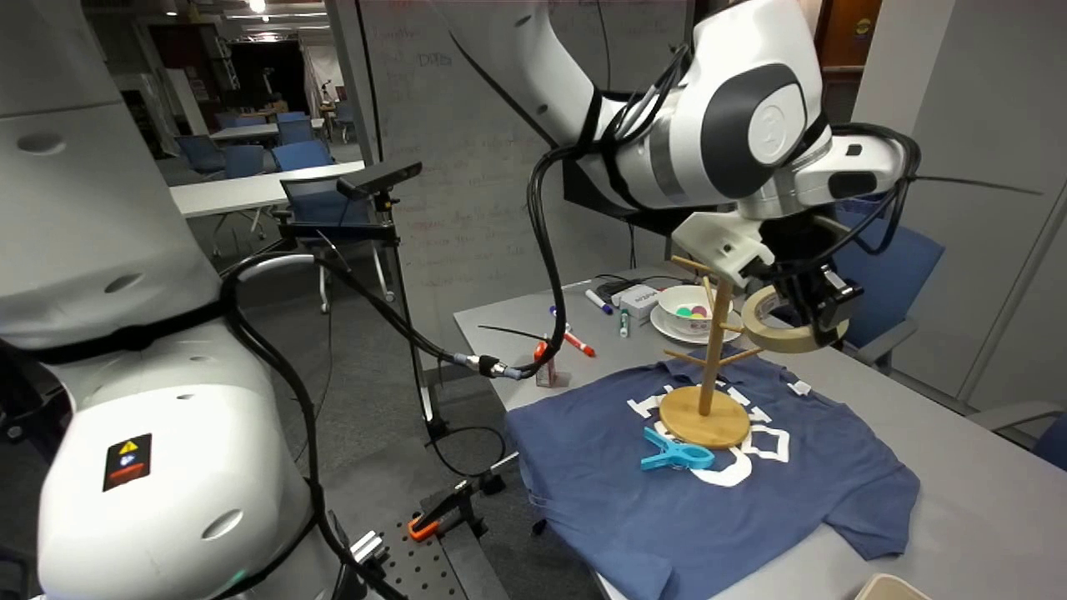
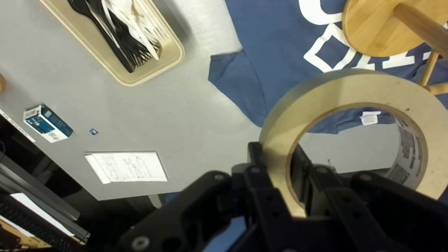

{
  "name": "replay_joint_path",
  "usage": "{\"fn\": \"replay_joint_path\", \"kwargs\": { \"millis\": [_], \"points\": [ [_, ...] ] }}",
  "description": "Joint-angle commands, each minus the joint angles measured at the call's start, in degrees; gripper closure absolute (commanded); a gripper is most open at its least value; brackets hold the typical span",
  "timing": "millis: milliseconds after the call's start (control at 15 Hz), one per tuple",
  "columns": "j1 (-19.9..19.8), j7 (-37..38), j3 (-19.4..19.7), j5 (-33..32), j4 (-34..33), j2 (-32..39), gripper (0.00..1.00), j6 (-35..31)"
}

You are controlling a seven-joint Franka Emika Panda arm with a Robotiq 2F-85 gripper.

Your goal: Hang the white masking tape on the wooden stand

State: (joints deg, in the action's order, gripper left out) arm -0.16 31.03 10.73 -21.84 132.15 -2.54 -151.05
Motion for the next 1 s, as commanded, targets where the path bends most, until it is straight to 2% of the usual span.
{"fn": "replay_joint_path", "kwargs": {
  "millis": [0,400,933],
  "points": [
    [-2.36,-1.57,-3.56,0.12,0.24,-4.16,0.94,0.72],
    [-2.83,-2.05,-7.51,3.00,1.65,-7.85,0.94,-5.04],
    [-1.37,-8.01,-10.50,13.83,4.66,-7.71,0.94,-10.64]
  ]
}}
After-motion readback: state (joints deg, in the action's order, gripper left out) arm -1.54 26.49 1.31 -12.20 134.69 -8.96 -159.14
